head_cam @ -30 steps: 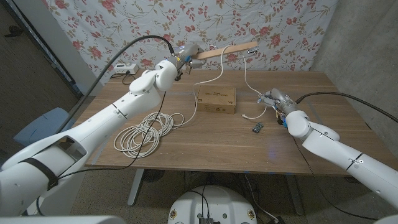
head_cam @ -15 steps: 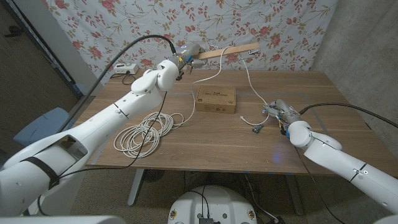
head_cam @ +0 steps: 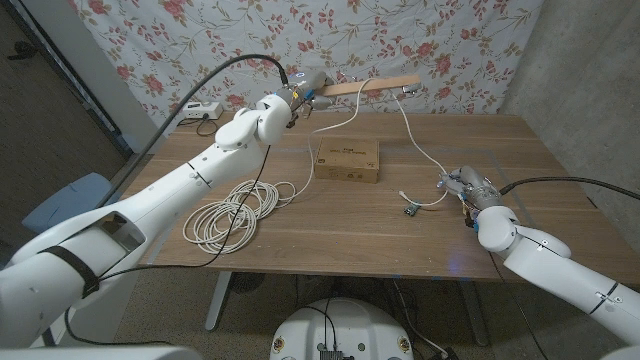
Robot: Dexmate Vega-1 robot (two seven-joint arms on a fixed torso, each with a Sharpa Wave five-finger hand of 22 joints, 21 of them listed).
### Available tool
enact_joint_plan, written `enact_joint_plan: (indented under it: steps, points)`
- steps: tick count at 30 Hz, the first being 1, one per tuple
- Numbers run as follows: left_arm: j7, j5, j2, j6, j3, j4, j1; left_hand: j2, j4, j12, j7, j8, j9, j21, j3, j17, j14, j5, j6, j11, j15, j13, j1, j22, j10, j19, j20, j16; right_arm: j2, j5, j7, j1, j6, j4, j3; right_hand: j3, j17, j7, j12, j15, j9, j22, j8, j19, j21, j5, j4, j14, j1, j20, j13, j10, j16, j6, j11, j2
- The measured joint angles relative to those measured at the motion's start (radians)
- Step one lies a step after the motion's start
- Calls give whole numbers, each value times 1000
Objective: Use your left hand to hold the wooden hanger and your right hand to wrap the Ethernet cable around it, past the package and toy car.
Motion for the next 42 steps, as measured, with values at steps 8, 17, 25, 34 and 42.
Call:
enact_joint_plan:
  steps: [8,17,25,34,42]
  points:
    - [-19,33,-8,-5,19,17,-17,0,1,0,0,-3,-1,0,-7,0,0,0,0,0,0,0,0,0,0,0,0,0,-26,-31,-44,-62,30,-75,63,-8,0,0,0,0,0,-10,0,-4,17,0,0,0,5,-4,3,0,0,0,0,2]
    - [-31,73,-14,-7,32,32,-26,0,0,0,0,-4,-5,0,-8,5,4,0,0,0,-4,3,0,0,0,0,0,0,-49,-98,-54,-90,58,-142,104,-8,0,0,0,-4,0,-18,0,-12,28,0,0,-4,7,-2,4,0,7,0,0,2]
    - [-32,90,-22,-7,35,47,-30,0,0,0,0,0,-5,0,-8,17,4,0,0,0,-4,4,0,0,0,0,0,0,-70,-174,-40,-104,66,-197,132,-12,0,0,0,-4,0,-25,7,-12,36,0,4,-3,7,-2,12,0,11,0,0,2]
    - [-35,106,-42,-9,52,78,-47,3,0,0,0,0,-5,0,-17,29,4,0,0,0,-4,9,3,5,0,0,0,0,-92,-267,-7,-115,68,-249,158,-12,0,0,0,-4,9,-31,7,-16,44,0,4,-3,7,-7,8,1,15,0,-1,2]
    - [-39,121,-61,-9,69,101,-62,6,-1,0,-2,0,-7,5,-18,44,4,0,-2,-4,-4,12,7,10,4,0,0,5,-104,-346,37,-107,123,-276,164,-19,0,-2,0,2,9,-34,14,-23,54,8,6,-9,7,-2,15,0,15,-2,0,2]
